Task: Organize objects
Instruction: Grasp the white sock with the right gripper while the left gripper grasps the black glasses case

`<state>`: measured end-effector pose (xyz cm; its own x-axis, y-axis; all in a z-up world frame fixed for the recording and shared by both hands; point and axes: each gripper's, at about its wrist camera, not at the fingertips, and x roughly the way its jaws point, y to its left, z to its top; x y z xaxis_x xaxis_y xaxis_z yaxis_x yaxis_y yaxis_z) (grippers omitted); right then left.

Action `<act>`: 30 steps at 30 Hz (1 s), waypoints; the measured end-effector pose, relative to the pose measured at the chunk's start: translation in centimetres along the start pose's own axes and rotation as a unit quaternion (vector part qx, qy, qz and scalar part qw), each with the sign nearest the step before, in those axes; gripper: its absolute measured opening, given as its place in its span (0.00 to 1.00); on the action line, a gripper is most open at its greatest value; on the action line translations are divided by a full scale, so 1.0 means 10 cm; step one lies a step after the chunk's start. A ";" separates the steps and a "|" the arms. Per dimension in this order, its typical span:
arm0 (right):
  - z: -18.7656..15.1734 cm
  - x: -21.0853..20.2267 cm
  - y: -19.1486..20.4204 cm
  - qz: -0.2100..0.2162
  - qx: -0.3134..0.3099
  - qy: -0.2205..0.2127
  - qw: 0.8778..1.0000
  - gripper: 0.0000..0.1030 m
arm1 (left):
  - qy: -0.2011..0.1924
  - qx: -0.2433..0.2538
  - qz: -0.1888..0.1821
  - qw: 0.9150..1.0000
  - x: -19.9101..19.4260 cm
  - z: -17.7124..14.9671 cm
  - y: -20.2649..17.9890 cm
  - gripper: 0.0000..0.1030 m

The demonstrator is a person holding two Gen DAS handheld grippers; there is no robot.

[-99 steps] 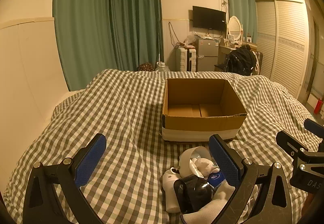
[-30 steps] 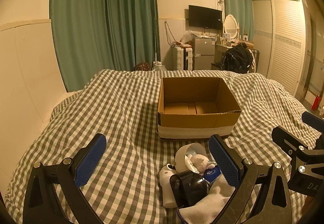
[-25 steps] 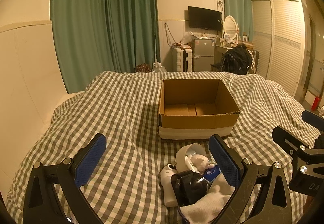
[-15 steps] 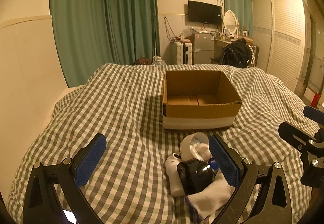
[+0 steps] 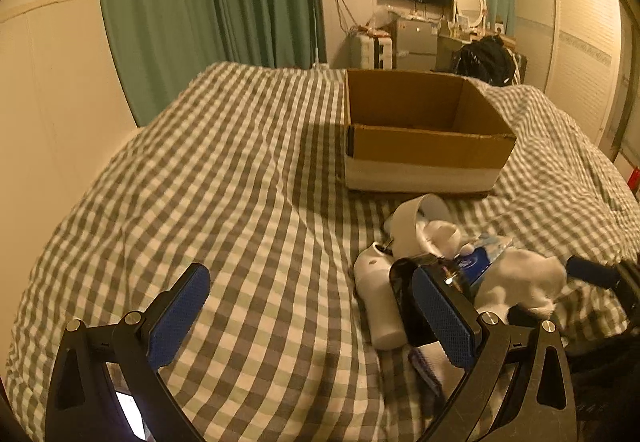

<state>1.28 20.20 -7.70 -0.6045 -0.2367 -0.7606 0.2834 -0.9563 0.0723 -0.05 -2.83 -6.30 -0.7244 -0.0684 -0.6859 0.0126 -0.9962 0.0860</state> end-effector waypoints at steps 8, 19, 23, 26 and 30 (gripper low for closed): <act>-0.09 0.22 0.04 0.067 -0.003 0.023 0.998 0.59 | 0.029 0.009 -0.012 0.999 0.20 -0.08 -0.11 1.00; 0.07 -0.34 -0.43 0.009 0.007 -0.073 0.997 0.42 | 0.045 0.033 -0.063 0.996 0.29 -0.07 -0.40 1.00; 0.12 -0.46 -0.62 -0.022 0.016 -0.092 0.995 0.42 | 0.057 0.050 -0.087 0.993 0.40 -0.10 -0.58 1.00; 0.12 -0.41 -0.67 -0.020 0.022 -0.090 0.996 0.42 | 0.070 0.065 -0.090 0.991 0.51 -0.12 -0.69 0.95; 0.11 -0.31 -0.67 -0.012 0.019 -0.081 0.996 0.42 | 0.088 0.067 -0.106 0.988 0.63 -0.15 -0.73 0.77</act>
<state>0.49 27.14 -5.11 -0.7237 -0.2356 -0.6487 0.2406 -0.9671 0.0829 -3.67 3.92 -12.34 -0.5703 0.1212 -0.8124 -0.2261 -0.9740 0.0134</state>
